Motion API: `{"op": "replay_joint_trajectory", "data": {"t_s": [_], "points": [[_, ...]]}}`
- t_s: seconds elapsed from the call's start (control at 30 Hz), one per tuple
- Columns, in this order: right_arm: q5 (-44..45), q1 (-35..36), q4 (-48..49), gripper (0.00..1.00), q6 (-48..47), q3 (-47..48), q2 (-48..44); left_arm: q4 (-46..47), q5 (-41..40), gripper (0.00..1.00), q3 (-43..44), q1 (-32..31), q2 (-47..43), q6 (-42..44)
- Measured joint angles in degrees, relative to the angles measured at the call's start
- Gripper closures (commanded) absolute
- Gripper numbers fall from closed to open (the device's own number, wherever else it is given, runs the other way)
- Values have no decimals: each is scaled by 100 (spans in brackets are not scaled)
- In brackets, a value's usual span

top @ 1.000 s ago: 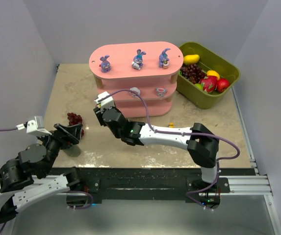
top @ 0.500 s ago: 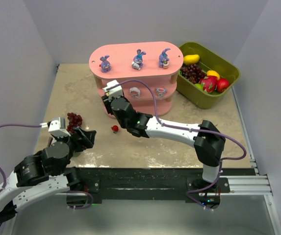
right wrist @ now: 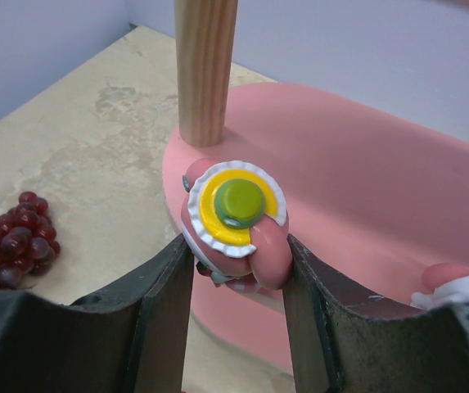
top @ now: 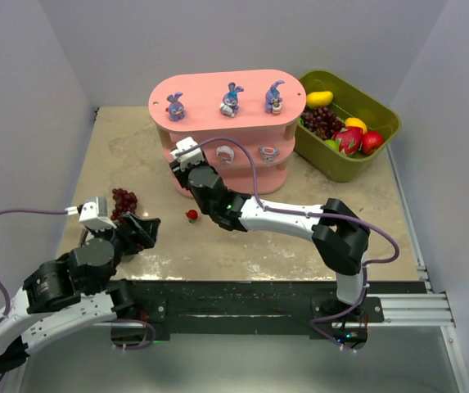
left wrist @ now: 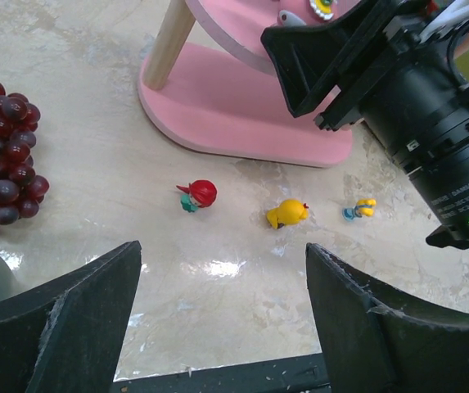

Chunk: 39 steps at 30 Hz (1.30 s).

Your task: Place and organize the plastic toys onto the shelf

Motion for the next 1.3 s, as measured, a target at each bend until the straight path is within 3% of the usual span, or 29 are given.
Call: {"op": "replay_joint_trajectory", "data": {"t_s": [0.77, 1.3], "points": [[-197, -103, 898, 80, -61, -415, 192, 0, -2, 14, -83, 0, 85, 0], [-166, -157, 1163, 59, 46, -396, 334, -28, -22, 13, -83, 0, 37, -87]]}}
